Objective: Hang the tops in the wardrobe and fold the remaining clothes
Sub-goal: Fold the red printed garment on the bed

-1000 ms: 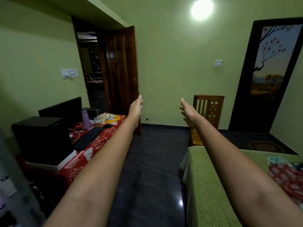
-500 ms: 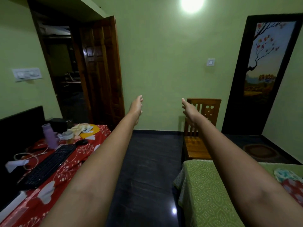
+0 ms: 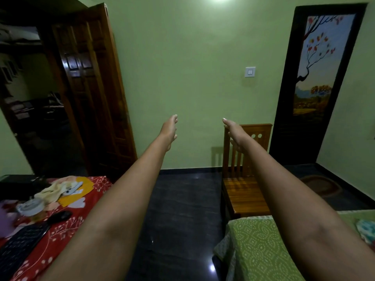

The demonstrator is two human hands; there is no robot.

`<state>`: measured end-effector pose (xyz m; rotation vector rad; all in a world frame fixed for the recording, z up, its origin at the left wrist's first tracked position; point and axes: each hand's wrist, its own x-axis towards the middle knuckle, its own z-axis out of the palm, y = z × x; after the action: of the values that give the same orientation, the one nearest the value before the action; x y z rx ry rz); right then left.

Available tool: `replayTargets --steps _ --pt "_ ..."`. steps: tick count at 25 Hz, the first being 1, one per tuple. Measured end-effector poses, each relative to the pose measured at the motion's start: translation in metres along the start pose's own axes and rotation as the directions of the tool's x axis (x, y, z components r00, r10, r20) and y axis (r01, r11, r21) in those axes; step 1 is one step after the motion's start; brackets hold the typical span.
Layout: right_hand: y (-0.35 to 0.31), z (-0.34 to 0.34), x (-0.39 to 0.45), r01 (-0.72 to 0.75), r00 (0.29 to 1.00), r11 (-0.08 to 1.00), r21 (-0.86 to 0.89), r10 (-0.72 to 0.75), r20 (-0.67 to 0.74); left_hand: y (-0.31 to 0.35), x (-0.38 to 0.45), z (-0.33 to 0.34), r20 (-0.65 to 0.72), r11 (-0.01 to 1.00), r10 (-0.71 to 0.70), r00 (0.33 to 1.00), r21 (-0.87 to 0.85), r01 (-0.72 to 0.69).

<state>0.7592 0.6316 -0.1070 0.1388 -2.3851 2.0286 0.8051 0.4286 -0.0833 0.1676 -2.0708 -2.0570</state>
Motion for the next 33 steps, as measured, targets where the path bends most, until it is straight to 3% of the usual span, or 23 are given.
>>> replayTargets --steps 6,9,15,19,23,28,33 --pt "-0.005 -0.020 0.140 0.054 0.997 0.998 0.045 -0.052 -0.057 0.005 0.140 0.044 0.060 1.000 0.005 0.998 0.000 -0.005" --pt "-0.005 -0.044 0.191 0.079 0.992 0.995 0.062 -0.073 -0.107 0.013 0.199 0.083 0.108 0.993 0.087 0.990 -0.083 -0.078" --pt "0.050 -0.135 0.232 -0.068 0.942 0.996 0.051 0.081 -0.326 -0.026 0.285 0.216 0.403 0.997 0.016 0.915 -0.078 0.017" --pt "0.054 -0.222 0.212 -0.105 0.784 0.994 0.041 0.108 -0.612 -0.032 0.305 0.325 0.647 0.991 0.022 0.762 -0.113 0.067" --pt "0.055 -0.276 0.165 -0.135 0.546 0.988 0.079 0.141 -0.826 -0.022 0.292 0.412 0.838 0.988 0.042 0.544 -0.115 0.100" --pt "0.063 -0.285 0.091 -0.205 0.246 0.968 0.143 0.193 -0.950 -0.023 0.254 0.477 0.954 0.988 0.072 0.291 -0.109 0.112" --pt "0.076 -0.273 0.022 -0.260 0.012 0.947 0.187 0.197 -0.980 -0.050 0.210 0.517 0.990 0.989 0.060 0.130 -0.076 0.124"
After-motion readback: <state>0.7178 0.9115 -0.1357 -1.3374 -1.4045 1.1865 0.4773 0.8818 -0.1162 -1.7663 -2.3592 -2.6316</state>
